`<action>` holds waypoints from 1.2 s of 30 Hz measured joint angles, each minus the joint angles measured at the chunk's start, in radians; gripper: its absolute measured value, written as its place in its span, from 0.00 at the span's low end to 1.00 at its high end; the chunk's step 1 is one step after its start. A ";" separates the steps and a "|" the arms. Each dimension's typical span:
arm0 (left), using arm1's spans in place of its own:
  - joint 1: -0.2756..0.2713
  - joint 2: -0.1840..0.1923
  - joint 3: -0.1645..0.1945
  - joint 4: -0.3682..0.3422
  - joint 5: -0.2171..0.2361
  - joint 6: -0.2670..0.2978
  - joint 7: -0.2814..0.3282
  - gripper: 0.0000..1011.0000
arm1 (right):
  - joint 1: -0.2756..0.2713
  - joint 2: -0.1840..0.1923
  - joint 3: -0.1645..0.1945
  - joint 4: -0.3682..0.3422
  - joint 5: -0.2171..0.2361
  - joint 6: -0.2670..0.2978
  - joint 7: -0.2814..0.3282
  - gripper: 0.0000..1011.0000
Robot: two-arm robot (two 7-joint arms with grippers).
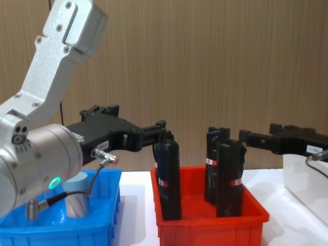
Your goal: Pick the cotton swabs from the blue box and place them into the white box.
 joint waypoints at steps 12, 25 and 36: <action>0.000 0.000 0.000 0.000 0.000 0.000 0.000 0.99 | 0.108 -0.028 -0.011 0.180 -0.011 -0.051 0.103 0.99; 0.000 0.000 0.000 0.000 0.000 0.000 0.000 0.99 | 0.193 -0.052 -0.025 0.325 -0.024 -0.094 0.160 0.99; 0.000 0.000 0.000 0.000 0.000 0.000 0.000 0.99 | 0.241 -0.065 -0.032 0.405 -0.034 -0.117 0.181 0.99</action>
